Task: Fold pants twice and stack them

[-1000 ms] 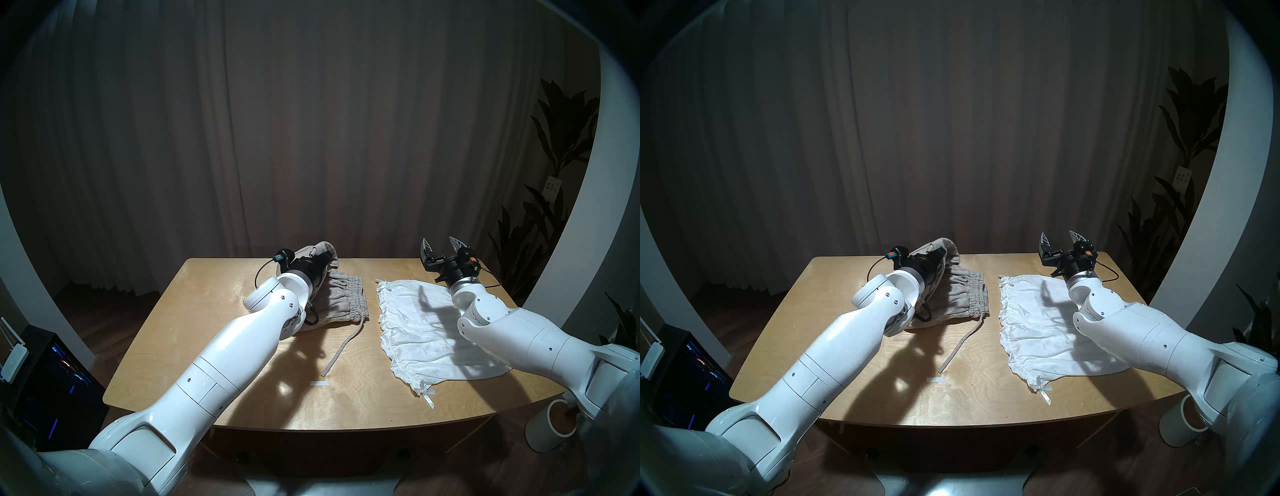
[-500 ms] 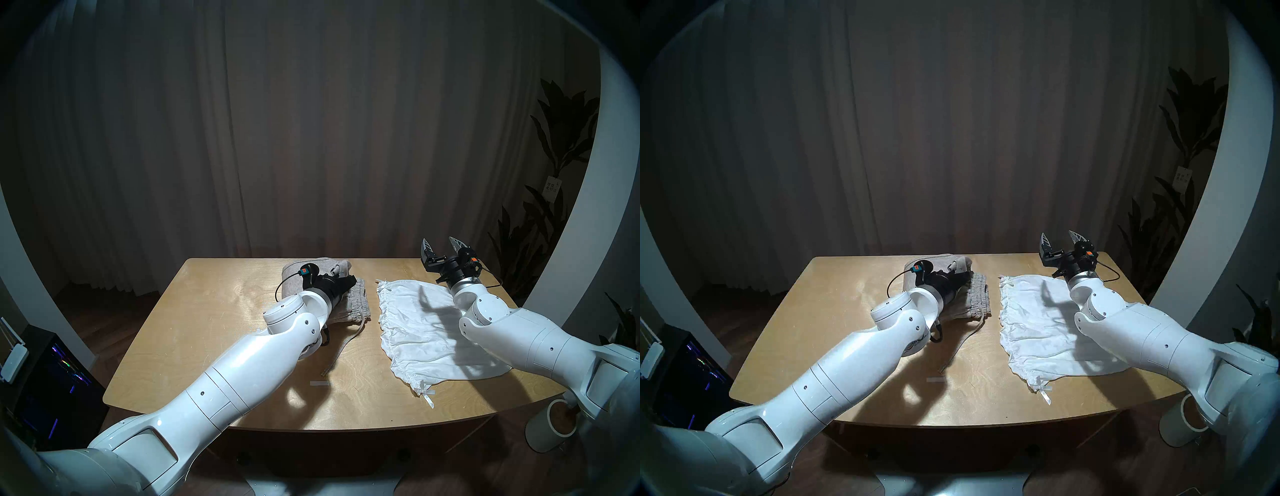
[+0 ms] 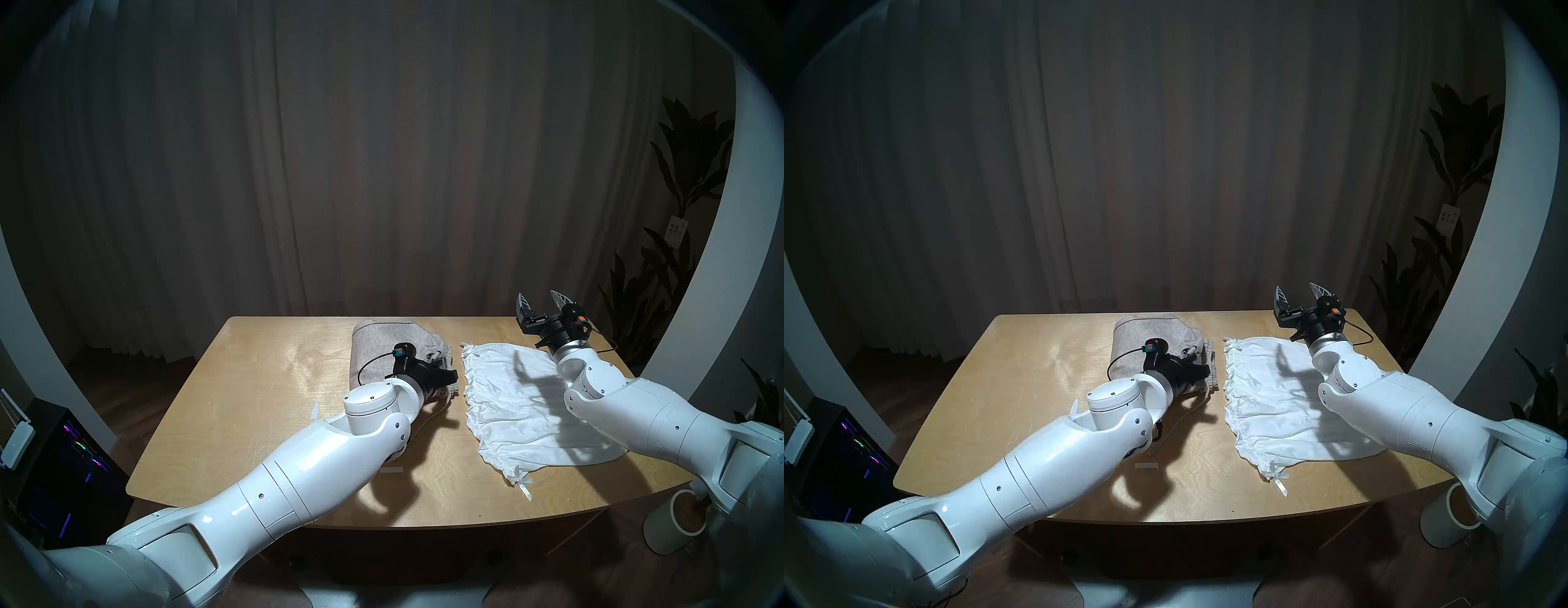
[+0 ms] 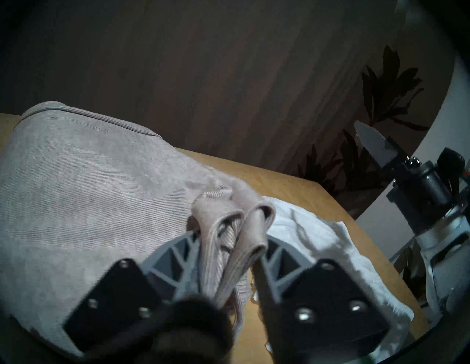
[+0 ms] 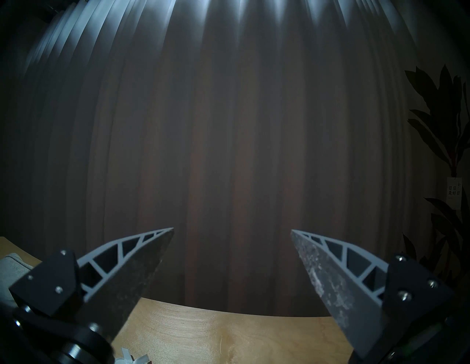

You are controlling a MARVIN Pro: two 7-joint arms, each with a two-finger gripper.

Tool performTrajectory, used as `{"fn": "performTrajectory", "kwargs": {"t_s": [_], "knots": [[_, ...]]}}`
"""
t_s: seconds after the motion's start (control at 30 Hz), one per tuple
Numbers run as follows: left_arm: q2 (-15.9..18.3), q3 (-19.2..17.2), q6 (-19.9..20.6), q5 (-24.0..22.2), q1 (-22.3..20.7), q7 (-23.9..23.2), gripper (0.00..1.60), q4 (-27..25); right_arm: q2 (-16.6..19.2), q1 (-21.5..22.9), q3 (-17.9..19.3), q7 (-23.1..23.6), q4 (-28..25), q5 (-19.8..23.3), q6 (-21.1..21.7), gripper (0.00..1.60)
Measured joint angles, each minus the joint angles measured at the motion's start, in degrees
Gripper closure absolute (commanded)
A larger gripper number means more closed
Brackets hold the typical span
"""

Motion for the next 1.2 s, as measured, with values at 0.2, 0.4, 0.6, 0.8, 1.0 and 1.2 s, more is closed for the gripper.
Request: {"fn": "performTrajectory", "kwargs": {"t_s": [0.2,0.4,0.6,0.8,1.0,1.2], "knots": [[-0.3,0.7,0.5,0.9,-0.5,0.0,0.0,-0.1,0.0,0.0,0.0,0.3,0.1,-0.2,0.0,0.0],[-0.3,0.6,-0.4,1.6,-0.7,-0.8,0.0,-0.6,0.0,0.0,0.0,0.5,0.1,-0.5,0.0,0.0],[-0.6,0.8,-1.0,1.7,-0.7,-2.5,0.0,-1.0,0.2,0.1,0.1,0.6,0.1,-0.6,0.1,0.0],[-1.3,2.3,-1.1,1.9,-0.9,-4.6,0.0,0.1,0.7,0.1,0.2,0.5,-0.1,-0.6,0.1,0.0],[-2.3,3.6,-1.1,2.0,-1.2,-5.9,0.0,2.6,1.2,0.1,0.3,0.3,-0.3,-0.5,0.1,0.0],[-2.3,4.2,-1.1,2.0,-1.1,-6.6,0.0,2.0,1.6,0.1,0.3,0.3,-0.3,-0.3,0.2,0.0]]}}
